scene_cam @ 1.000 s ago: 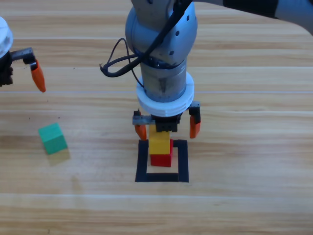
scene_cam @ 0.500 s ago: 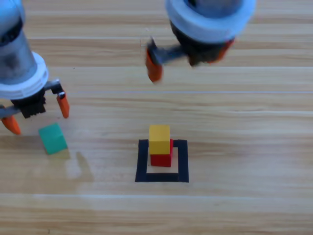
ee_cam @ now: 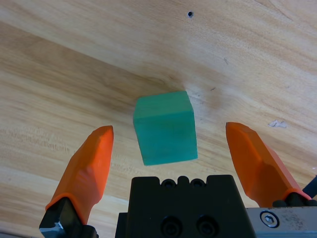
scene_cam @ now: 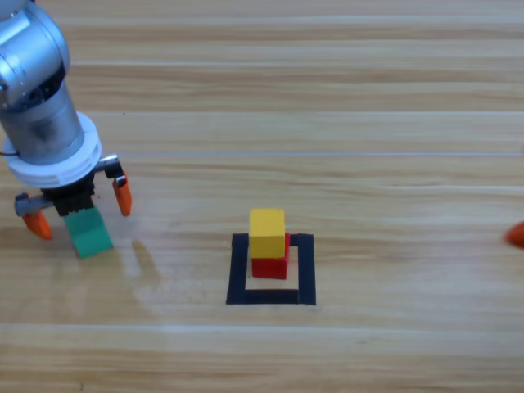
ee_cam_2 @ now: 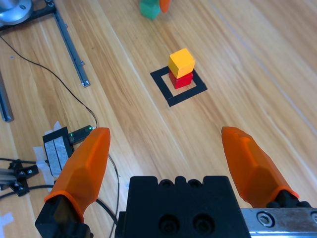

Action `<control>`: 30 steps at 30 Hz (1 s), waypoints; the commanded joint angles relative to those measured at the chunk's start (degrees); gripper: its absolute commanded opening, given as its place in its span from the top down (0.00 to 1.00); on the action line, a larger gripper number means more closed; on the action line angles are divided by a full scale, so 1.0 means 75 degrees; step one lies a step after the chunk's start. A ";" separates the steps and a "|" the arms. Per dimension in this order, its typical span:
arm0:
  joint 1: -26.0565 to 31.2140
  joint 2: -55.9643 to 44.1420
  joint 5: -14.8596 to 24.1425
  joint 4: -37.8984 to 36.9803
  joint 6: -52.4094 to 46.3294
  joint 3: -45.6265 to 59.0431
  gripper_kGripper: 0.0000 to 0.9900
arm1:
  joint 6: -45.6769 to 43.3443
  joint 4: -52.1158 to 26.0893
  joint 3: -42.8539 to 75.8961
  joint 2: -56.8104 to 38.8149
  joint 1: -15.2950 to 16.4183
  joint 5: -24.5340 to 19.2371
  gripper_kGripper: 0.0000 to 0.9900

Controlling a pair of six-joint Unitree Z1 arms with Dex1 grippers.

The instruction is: Stack the blocks in the rectangular block: red at the bottom, yellow in the middle, green on top

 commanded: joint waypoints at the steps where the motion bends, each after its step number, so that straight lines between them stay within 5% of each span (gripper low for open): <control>1: -0.0118 0.0364 0.0003 -0.0226 0.0261 0.0211 0.02 | -0.0864 0.0120 0.0356 -0.0045 -0.0363 0.0408 0.00; 4: -0.0118 0.0387 -0.0009 -0.0273 0.0331 0.0211 0.02 | -0.0958 0.0729 -0.0160 0.0728 -0.0363 0.0947 0.00; 20: -0.0107 0.0539 -0.0149 -0.0742 0.0472 0.0610 0.08 | -0.1051 0.0963 -0.0253 0.0951 -0.0363 0.1006 0.00; 24: -0.0107 0.0528 -0.0266 -0.0824 0.0589 0.0715 0.27 | -0.1051 0.0999 -0.0265 0.1021 -0.0363 0.1006 0.00; 30: -0.0095 0.0469 -0.0290 -0.0766 0.0776 0.0668 0.72 | -0.1051 0.1127 -0.0335 0.1127 -0.0363 0.1006 0.00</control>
